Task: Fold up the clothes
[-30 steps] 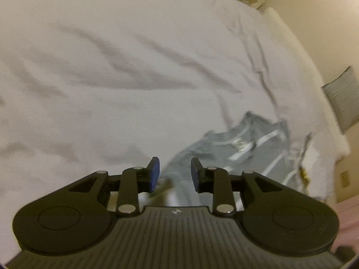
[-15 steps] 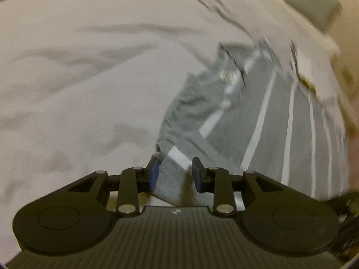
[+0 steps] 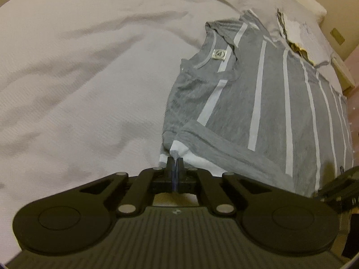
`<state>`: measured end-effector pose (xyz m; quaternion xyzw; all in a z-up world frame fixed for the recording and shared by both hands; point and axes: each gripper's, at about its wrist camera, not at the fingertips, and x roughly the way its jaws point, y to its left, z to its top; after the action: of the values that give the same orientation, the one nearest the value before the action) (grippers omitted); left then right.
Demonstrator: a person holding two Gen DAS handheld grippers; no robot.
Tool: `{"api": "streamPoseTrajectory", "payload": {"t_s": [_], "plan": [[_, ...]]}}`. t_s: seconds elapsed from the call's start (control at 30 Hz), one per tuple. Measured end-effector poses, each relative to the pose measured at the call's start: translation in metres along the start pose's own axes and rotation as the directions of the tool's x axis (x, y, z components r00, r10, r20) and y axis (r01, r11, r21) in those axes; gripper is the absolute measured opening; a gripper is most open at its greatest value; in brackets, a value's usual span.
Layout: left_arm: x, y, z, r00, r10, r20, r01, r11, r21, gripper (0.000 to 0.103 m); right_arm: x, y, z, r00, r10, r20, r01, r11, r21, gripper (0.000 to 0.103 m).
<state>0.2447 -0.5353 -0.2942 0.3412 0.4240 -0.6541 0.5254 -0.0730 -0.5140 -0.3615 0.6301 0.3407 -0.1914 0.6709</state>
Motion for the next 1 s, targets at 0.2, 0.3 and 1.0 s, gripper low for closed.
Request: {"api": "streamPoseTrajectory", "payload": {"t_s": [0.2, 0.3, 1.0], "plan": [[0.007, 0.003, -0.008, 0.998, 0.037, -0.05, -0.037, 0.999, 0.002, 0.004, 0.003, 0.0, 0.004, 0.999, -0.029, -0.043, 0.026, 0.996, -0.084, 0.018], [0.001, 0.006, -0.012, 0.998, 0.049, -0.028, -0.05, 0.998, -0.03, 0.008, -0.001, 0.002, 0.002, 0.999, -0.031, -0.042, 0.026, 0.993, -0.111, 0.025], [0.022, -0.014, -0.015, 0.995, 0.088, 0.043, -0.079, 0.982, -0.17, 0.012, 0.012, 0.023, 0.006, 0.984, -0.158, 0.083, 0.178, 0.898, -0.404, 0.021]]}}
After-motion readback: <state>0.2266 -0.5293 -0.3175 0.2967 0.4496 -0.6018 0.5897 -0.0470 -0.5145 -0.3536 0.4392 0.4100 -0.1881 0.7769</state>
